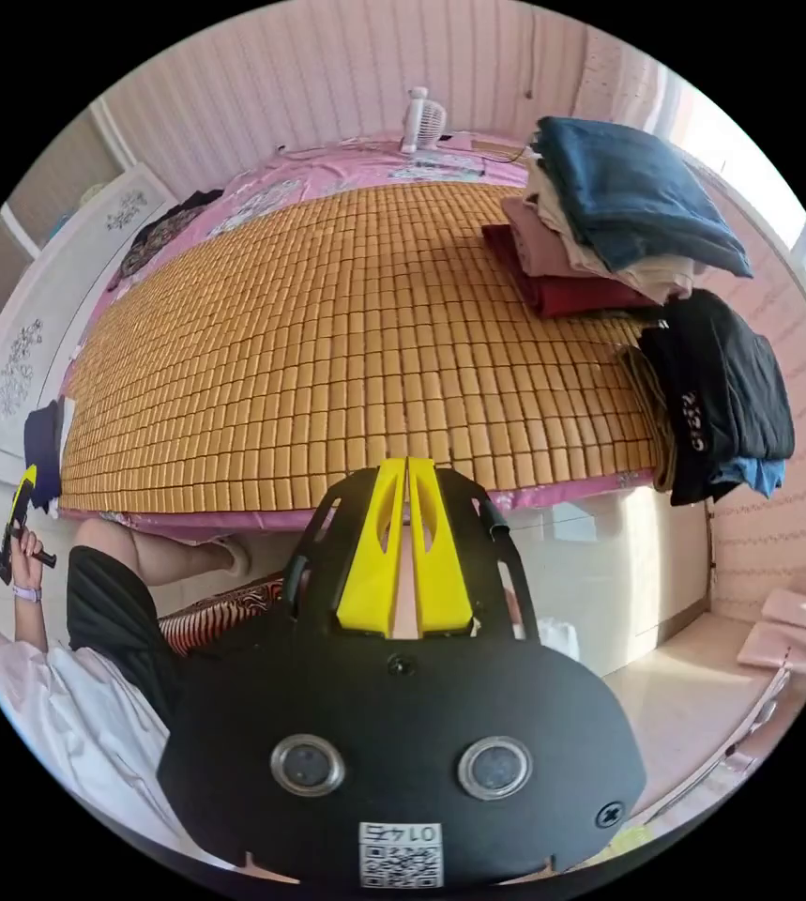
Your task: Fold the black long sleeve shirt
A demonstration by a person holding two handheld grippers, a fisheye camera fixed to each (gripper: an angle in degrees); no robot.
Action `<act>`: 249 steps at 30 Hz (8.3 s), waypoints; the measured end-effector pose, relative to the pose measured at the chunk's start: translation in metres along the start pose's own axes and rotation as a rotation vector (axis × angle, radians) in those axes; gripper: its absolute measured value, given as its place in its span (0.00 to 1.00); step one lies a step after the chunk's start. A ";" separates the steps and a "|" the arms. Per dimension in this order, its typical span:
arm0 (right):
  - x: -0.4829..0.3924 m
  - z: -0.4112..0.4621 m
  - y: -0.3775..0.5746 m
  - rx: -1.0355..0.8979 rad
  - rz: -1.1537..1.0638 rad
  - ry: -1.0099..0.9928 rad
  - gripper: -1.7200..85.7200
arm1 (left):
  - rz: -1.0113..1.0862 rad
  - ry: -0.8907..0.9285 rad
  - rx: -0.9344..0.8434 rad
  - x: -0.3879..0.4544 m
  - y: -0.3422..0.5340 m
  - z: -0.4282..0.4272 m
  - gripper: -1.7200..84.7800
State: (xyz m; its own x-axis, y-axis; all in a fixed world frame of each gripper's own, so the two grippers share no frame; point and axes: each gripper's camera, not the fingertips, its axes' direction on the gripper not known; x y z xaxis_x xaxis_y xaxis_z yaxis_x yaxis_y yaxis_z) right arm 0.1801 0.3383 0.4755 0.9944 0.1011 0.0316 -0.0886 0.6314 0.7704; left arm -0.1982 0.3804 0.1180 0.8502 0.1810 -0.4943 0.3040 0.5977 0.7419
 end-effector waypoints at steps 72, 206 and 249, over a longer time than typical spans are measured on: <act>-0.126 0.025 0.073 -0.105 -0.381 -0.591 0.04 | -0.317 0.102 -0.170 -0.042 -0.031 0.005 0.08; -0.099 -0.604 0.105 1.238 -0.662 -0.421 0.02 | -0.007 -0.225 0.609 0.064 -0.333 -0.621 0.01; -0.047 0.040 -0.014 -0.186 -0.138 -0.352 0.07 | -0.479 0.026 -0.627 -0.168 -0.113 -0.089 0.02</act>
State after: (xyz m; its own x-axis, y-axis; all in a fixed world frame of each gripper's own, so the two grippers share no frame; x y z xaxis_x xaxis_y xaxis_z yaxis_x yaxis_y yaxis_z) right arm 0.1370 0.2936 0.4890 0.9539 -0.2429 0.1765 0.0702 0.7520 0.6554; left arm -0.4134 0.3520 0.0773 0.6754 -0.1934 -0.7117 0.3286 0.9428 0.0556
